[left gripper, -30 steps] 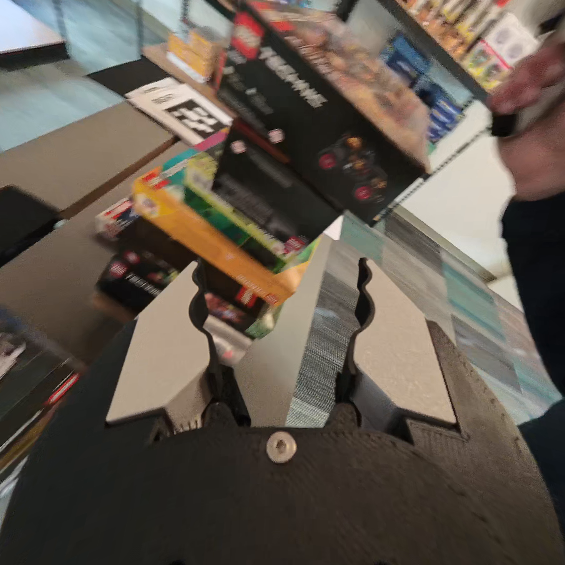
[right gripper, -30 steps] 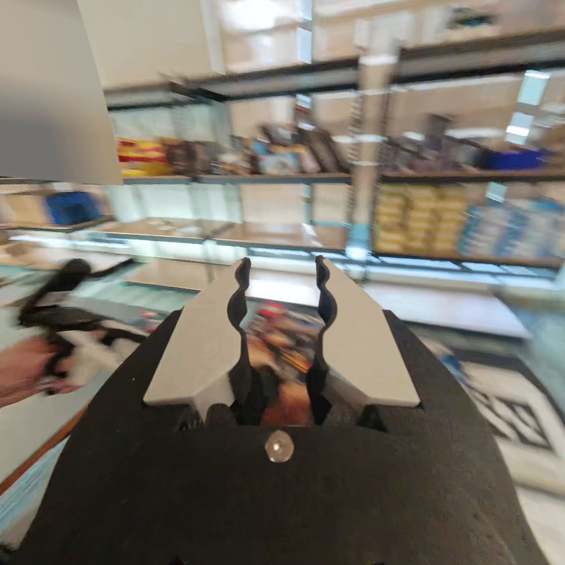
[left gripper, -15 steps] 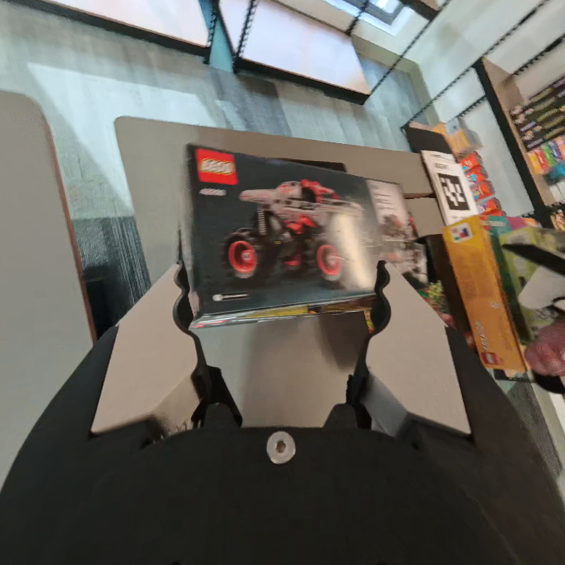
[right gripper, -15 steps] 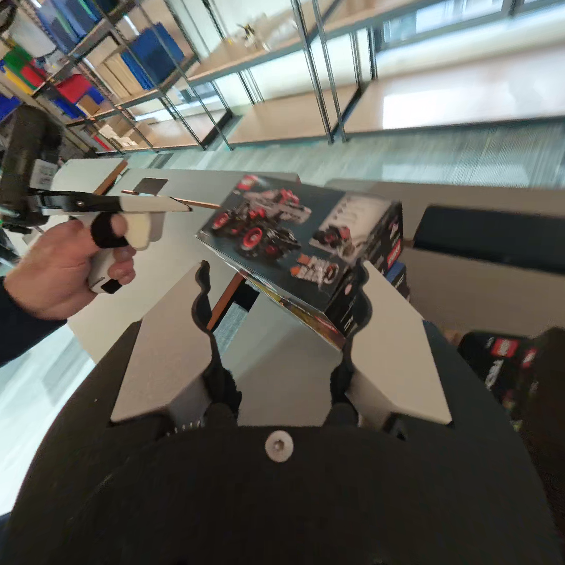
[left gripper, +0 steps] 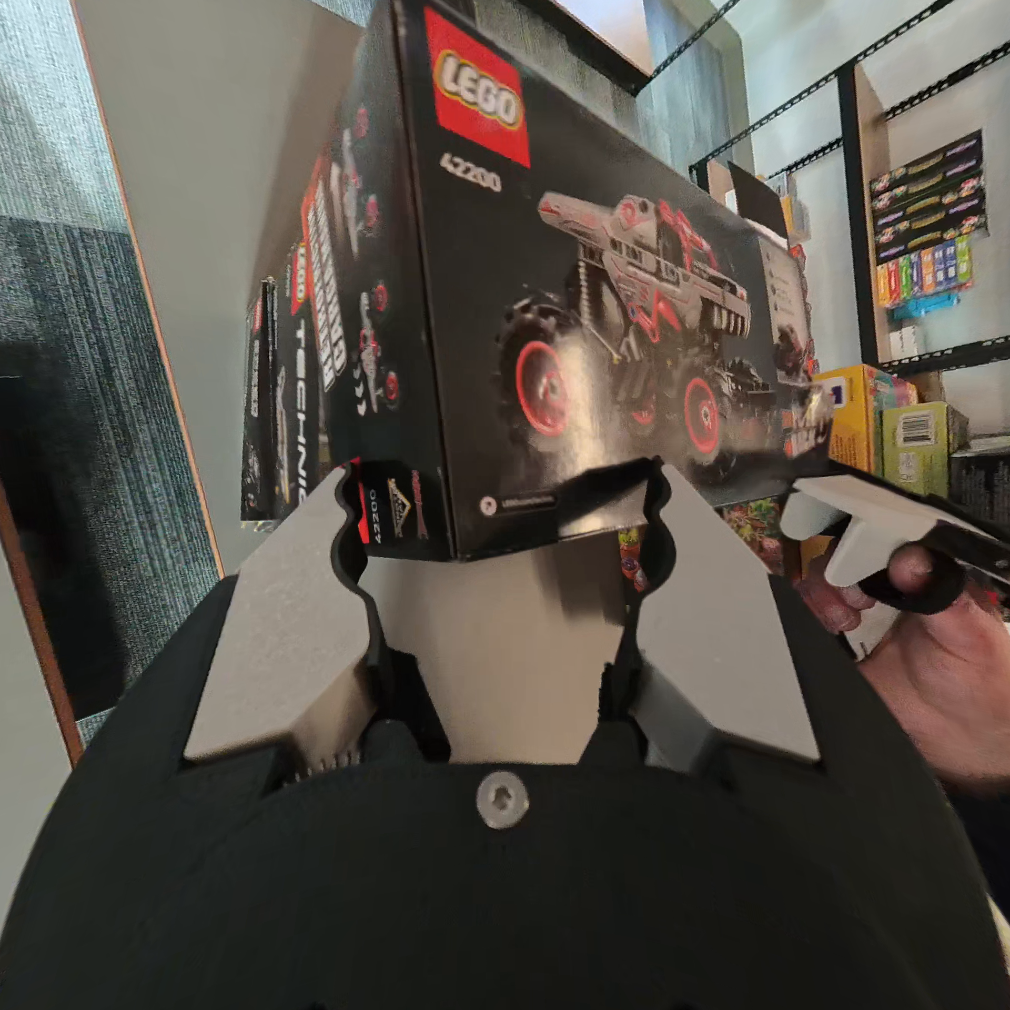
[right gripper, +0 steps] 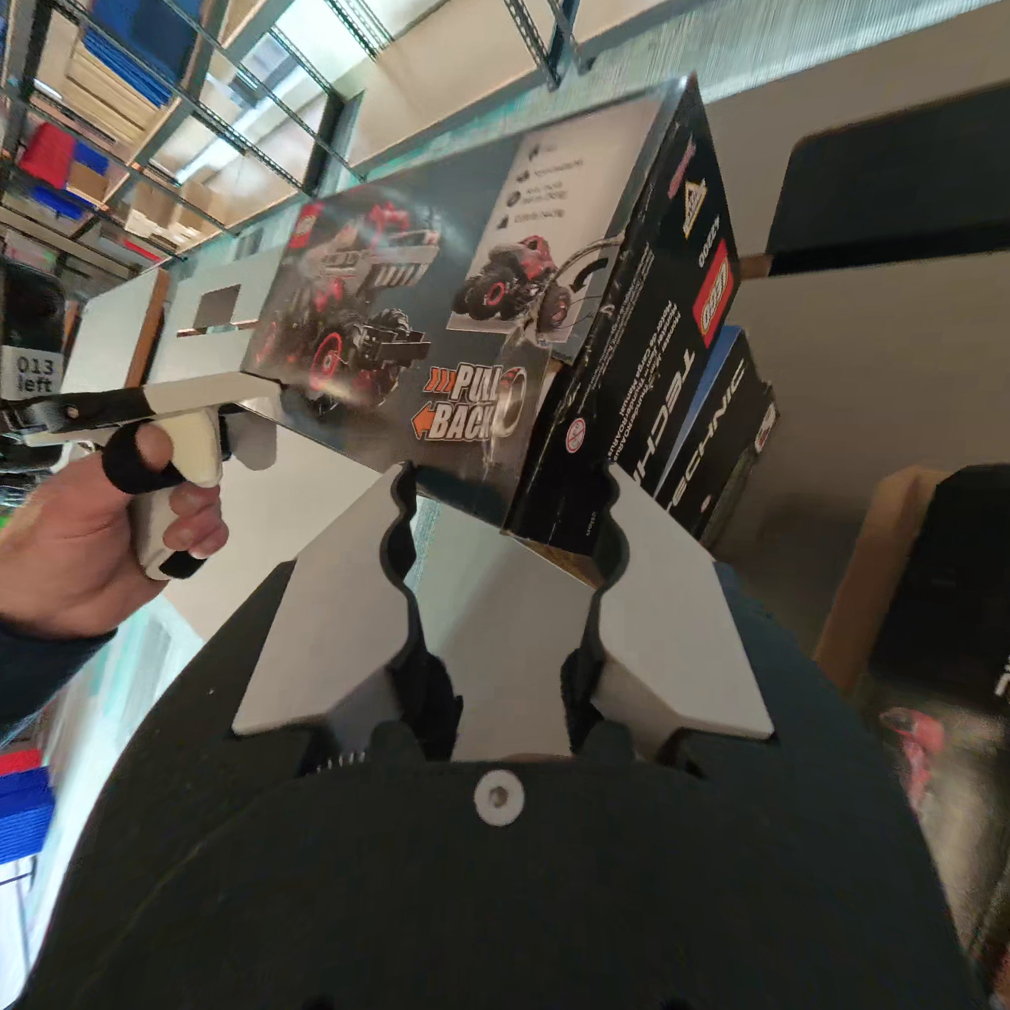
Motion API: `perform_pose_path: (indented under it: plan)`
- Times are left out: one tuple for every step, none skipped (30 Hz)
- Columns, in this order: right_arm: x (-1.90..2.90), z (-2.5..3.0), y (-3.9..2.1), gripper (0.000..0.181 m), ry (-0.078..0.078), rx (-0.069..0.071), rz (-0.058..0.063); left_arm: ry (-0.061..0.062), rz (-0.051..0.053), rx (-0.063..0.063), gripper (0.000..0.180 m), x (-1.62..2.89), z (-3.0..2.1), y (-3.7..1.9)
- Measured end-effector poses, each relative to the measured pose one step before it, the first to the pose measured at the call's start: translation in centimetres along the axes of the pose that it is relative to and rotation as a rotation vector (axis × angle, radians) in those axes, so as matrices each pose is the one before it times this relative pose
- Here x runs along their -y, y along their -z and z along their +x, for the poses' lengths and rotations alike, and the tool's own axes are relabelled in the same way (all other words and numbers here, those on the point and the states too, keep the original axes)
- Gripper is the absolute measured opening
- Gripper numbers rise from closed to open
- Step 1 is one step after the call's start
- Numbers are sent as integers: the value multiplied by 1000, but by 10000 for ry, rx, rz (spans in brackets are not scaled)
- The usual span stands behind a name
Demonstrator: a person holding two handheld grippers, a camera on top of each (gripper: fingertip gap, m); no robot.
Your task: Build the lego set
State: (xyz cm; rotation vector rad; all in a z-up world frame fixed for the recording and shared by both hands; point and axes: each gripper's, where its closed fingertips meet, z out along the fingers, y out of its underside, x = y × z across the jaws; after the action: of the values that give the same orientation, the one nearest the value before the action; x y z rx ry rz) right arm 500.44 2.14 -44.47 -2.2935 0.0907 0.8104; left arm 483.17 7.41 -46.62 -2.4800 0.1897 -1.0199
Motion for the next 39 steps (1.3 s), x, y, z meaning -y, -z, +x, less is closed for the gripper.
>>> perform_pose_path:
  plan:
    - [379,-292,315,64,35,20,42,118,113,-57,102,11,238,111]
    - [7,-169,142,64,-58,-14,-192,152,185,-18,102,88,72,157]
    - [-249,-122,38,64,-73,-13,-342,2,79,87,102,15,2,166]
    - [-226,-76,41,64,19,12,-199,-99,-10,111,102,-70,42,162]
    - [-178,1,90,64,11,37,-25,-36,-67,65,103,-212,91,150]
    - [-358,114,121,64,-87,47,-40,-18,-136,42,103,-396,68,93]
    - [-613,243,154,64,-121,22,-157,-89,-225,16,102,-565,65,68]
    - [-674,323,166,64,-16,10,-166,-93,-304,-36,101,-661,29,63]
    - [-584,350,182,64,63,58,-96,-27,-350,-81,99,-718,-84,11]
    - [-319,342,209,61,-16,176,59,109,-308,-140,97,-651,-186,-18]
    - [31,353,208,60,-198,265,258,255,-119,-241,95,-274,-210,56]
    - [153,342,106,64,-262,283,258,399,113,-344,92,212,-175,168]
    - [84,291,-90,69,-226,222,125,456,103,-355,95,341,-158,66]
    - [4,57,-272,71,-90,218,-18,299,10,-393,97,248,40,-161]
    - [-57,-59,-438,74,53,130,-92,113,-40,-286,102,142,59,-325]
    - [90,-154,-505,77,104,59,-22,-84,-40,-44,104,107,-143,-357]
    - [149,-2,-481,83,96,-108,22,-199,-99,91,106,-10,-244,-394]
    - [122,-36,-432,87,114,-88,-5,-170,-73,61,109,-25,-166,-348]
    - [124,36,-280,89,9,-120,10,59,5,-92,111,57,6,-267]
    - [272,-21,-41,87,-77,-51,69,116,95,-22,112,129,-44,-118]
    - [210,-92,47,86,-43,-11,12,-19,139,43,111,159,96,82]
    - [87,-169,94,85,80,-35,-84,-223,86,106,110,63,165,170]
    - [87,-264,163,84,230,-71,-46,-333,74,114,106,21,258,227]
    - [142,-372,218,83,131,-27,7,-85,-28,50,108,-173,244,91]
    - [218,-383,287,83,208,-50,51,-6,-69,6,110,-283,245,45]
    - [272,-349,294,82,196,-61,53,-65,-79,-11,112,-360,259,-23]
    - [278,-309,297,82,147,-81,56,-78,-15,0,114,-307,278,-63]
    - [234,-348,289,82,162,-84,10,-51,22,5,117,-256,297,-59]
    - [181,-345,318,82,169,-92,-42,-55,35,-11,120,-179,313,-10]
    - [279,-343,371,82,184,-81,67,3,60,-87,122,-92,348,50]
    - [297,-297,404,81,164,-59,111,21,100,-128,122,7,353,97]
    - [194,-228,326,81,79,-25,53,-19,82,-88,122,25,299,114]
    - [89,-153,271,81,15,-3,12,-39,38,-22,122,29,264,131]
    - [130,-155,269,81,32,3,67,-52,37,-9,122,51,306,131]
    - [225,-200,327,81,71,3,123,-75,63,-30,122,117,365,159]
    - [286,-266,378,81,89,-12,117,-96,74,-49,122,173,444,197]
    - [417,-354,461,81,123,-32,136,-89,78,-76,122,226,501,237]
    - [588,-435,530,81,131,-42,182,-73,116,-106,122,329,612,282]
    - [764,-514,617,81,160,-41,210,-86,131,-131,122,414,732,301]
